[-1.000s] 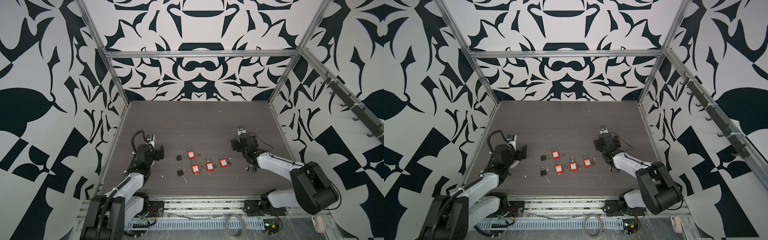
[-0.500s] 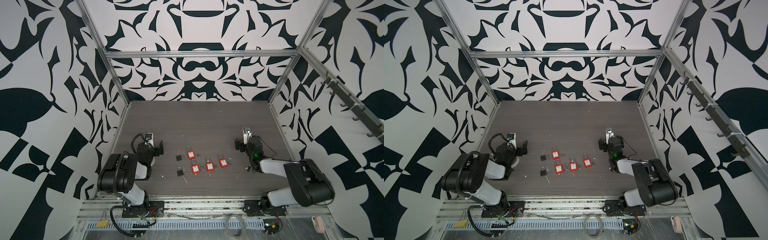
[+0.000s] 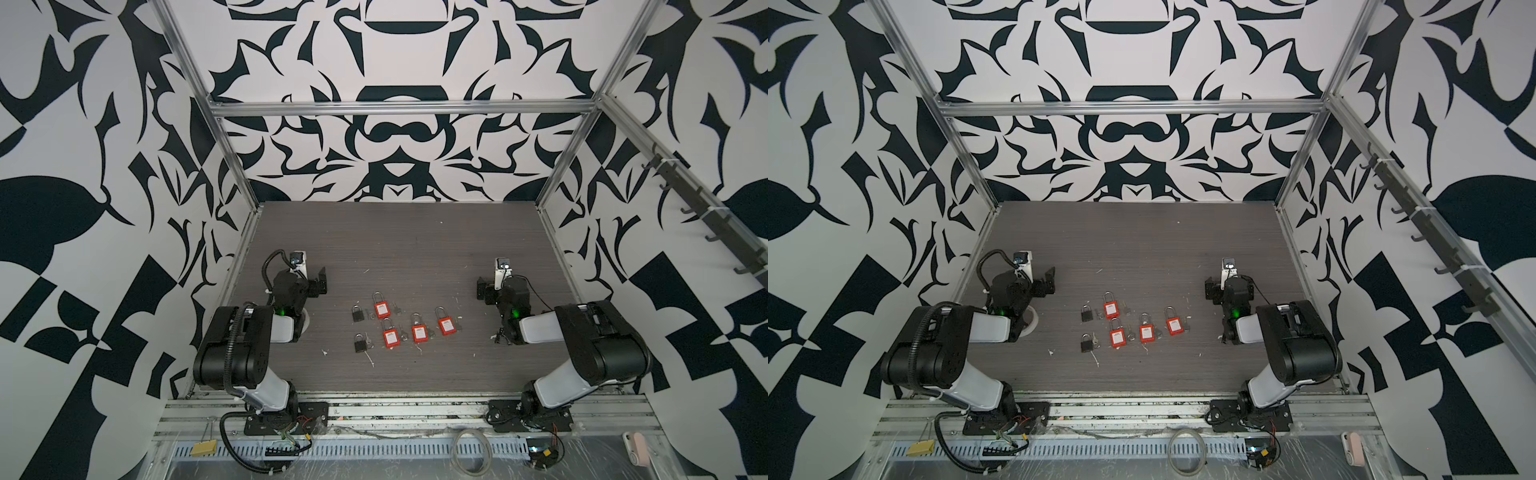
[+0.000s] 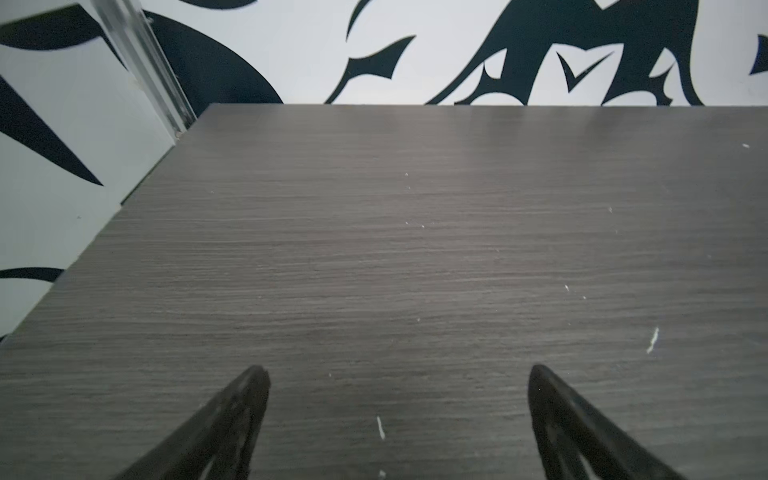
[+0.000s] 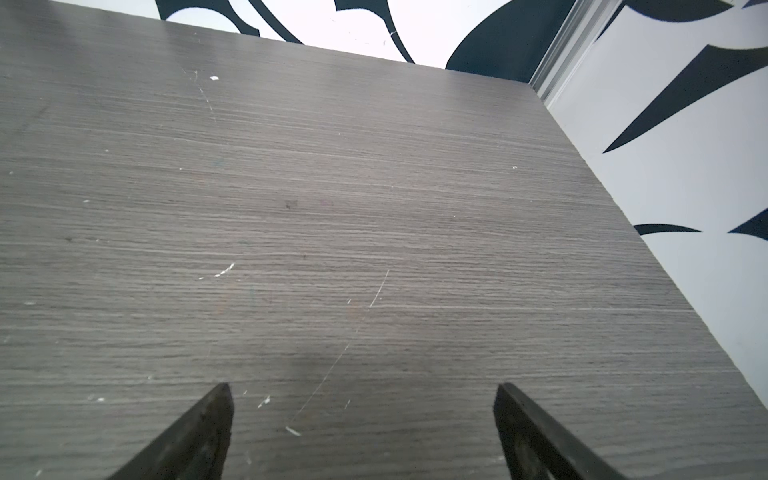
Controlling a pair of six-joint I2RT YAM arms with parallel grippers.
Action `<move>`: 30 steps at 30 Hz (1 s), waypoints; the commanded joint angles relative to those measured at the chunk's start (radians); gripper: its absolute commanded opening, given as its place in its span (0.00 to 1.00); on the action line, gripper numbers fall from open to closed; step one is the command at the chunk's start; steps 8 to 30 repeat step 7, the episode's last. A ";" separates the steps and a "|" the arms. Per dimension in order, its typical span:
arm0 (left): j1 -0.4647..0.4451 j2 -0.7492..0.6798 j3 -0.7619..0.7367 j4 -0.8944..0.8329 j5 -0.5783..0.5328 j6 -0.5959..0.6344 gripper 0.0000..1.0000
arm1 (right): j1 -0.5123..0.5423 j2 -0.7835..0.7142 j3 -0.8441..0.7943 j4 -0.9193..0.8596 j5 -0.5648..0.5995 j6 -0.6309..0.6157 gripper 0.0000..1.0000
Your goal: Lock with the key
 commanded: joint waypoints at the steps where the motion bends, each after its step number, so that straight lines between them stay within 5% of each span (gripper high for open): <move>1: 0.003 -0.015 0.013 -0.046 0.047 0.009 0.99 | -0.001 -0.019 0.021 0.036 0.017 0.016 1.00; 30: 0.003 -0.011 0.008 -0.031 0.039 0.005 0.99 | -0.003 -0.009 0.027 0.034 -0.046 0.007 1.00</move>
